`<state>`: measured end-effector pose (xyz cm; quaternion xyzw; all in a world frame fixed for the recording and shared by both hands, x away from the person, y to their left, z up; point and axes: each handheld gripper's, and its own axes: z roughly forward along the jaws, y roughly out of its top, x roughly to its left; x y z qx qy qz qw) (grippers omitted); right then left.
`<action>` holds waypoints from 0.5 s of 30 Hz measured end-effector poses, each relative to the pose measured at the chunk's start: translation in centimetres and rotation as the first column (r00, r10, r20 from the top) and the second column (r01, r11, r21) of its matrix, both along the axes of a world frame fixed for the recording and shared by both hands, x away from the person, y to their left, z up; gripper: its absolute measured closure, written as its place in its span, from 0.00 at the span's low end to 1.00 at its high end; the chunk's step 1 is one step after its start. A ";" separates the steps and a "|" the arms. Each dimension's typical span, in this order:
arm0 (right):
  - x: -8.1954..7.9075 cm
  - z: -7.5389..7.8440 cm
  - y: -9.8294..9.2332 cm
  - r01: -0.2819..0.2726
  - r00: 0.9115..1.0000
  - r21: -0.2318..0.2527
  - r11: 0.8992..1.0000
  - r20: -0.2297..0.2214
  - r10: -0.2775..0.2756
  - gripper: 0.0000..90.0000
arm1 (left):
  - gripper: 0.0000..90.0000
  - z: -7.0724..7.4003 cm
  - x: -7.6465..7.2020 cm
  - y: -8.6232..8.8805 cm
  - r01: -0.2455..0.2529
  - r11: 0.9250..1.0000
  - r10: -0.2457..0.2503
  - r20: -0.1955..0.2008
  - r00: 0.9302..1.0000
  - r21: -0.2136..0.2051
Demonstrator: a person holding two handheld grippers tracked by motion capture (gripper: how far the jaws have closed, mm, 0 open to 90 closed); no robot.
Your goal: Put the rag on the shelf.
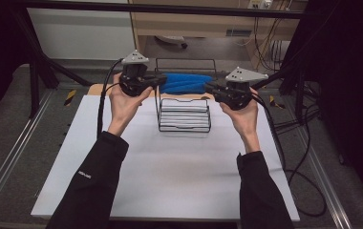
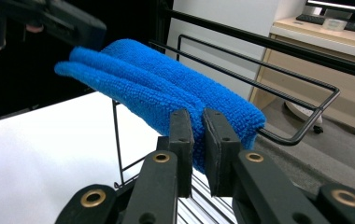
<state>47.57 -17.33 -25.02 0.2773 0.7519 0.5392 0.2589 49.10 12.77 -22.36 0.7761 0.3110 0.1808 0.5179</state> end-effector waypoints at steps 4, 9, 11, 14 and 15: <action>0.0 -0.2 0.0 0.001 1.000 -0.001 1.000 -0.002 -0.001 0.91 | 1.00 -0.9 0.0 -0.3 0.017 0.999 -0.016 -0.014 1.000 0.050; 0.0 -0.3 0.0 0.000 1.000 -0.010 1.000 -0.006 0.000 0.89 | 1.00 -1.9 0.0 -0.6 0.021 0.995 -0.020 -0.012 1.000 0.097; 0.0 -0.3 0.1 0.001 1.000 -0.015 1.000 -0.003 -0.001 0.88 | 1.00 -2.0 0.0 -0.5 0.020 0.995 -0.019 -0.011 1.000 0.096; -0.1 -0.3 0.0 -0.003 1.000 -0.009 1.000 -0.004 0.003 0.82 | 1.00 -2.2 0.0 -0.5 0.014 0.995 -0.014 -0.007 1.000 0.101; -0.2 -0.1 -0.1 -0.005 1.000 0.005 1.000 0.000 0.005 0.79 | 1.00 -2.3 0.0 -0.5 0.014 0.995 -0.013 -0.006 1.000 0.101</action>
